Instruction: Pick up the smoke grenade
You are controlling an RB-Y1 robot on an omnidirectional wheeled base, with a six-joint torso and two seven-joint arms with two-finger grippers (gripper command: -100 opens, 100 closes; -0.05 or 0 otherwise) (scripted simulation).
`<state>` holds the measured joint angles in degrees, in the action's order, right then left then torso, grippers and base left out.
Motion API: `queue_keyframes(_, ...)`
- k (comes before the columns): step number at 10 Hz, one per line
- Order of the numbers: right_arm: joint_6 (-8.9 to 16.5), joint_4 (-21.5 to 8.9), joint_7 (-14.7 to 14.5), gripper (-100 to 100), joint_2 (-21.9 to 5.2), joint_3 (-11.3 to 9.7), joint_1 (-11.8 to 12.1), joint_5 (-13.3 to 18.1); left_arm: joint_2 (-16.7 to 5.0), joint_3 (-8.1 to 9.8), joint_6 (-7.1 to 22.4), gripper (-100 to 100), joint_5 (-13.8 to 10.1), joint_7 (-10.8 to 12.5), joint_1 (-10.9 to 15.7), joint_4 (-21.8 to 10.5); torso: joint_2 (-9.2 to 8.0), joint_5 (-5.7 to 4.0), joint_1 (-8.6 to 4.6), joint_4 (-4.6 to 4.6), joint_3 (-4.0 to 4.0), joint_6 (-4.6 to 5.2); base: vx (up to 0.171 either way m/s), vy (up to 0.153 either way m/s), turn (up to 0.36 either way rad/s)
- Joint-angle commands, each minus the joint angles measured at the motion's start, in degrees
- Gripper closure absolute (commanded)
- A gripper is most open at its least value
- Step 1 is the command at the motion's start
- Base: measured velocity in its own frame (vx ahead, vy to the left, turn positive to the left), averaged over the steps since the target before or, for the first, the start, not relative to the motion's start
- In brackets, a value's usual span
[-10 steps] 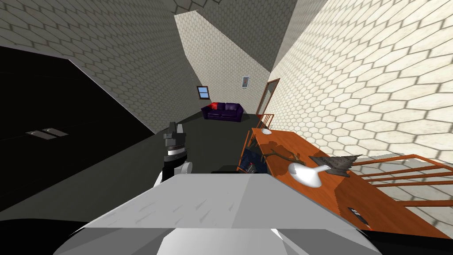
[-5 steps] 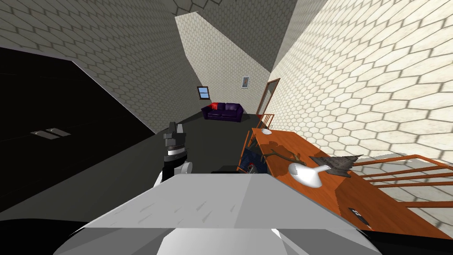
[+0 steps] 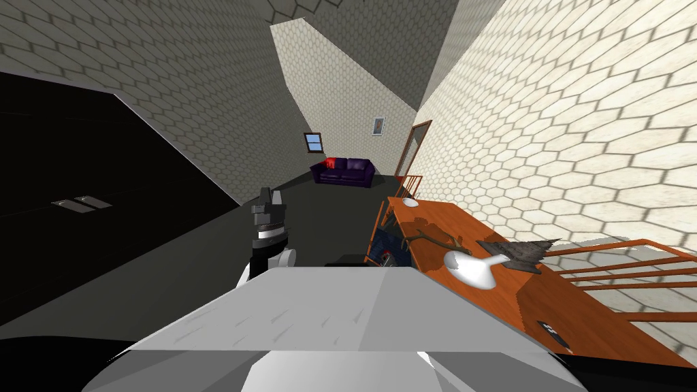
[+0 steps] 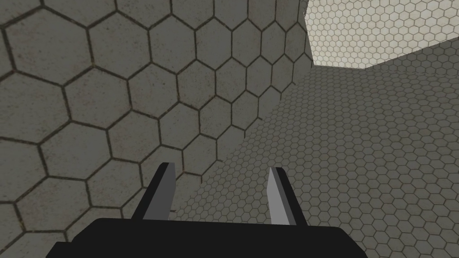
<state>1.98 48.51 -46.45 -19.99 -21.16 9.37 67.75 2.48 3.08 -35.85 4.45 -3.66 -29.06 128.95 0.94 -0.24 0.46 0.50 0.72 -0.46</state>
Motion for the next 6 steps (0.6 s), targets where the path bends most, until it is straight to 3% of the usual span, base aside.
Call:
queue_keyframes(1,0.2,0.2,-0.2,-100,1.6,0.2,-0.2,1.1,0.0,0.0,0.0,0,0.0,0.0,0.0,0.0,0.0,0.0,0.0,0.0,0.0,0.0,-0.016,-0.013,-0.087)
queue_keyframes(2,0.2,0.2,-0.2,-100,1.6,0.2,-0.2,1.1,0.0,0.0,0.0,0,0.0,0.0,0.0,0.0,-0.04,-0.01,-0.01,0.0,-0.02,0.02,-0.02,-0.014,-0.042)
queue_keyframes(3,1.0,0.6,-1.6,-100,2.8,-0.1,-0.2,3.6,0.0,0.0,0.0,0,0.0,0.0,0.0,0.0,-0.06,-0.01,-0.04,-0.01,-0.03,0.0,0.015,-0.04,-0.026)
queue_keyframes(6,2.7,-0.1,-3.9,-100,2.4,-1.3,0.9,7.0,0.0,0.0,0.0,0,0.0,0.0,0.0,0.0,0.03,-0.01,-0.03,0.01,0.02,0.0,0.012,-0.016,0.001)
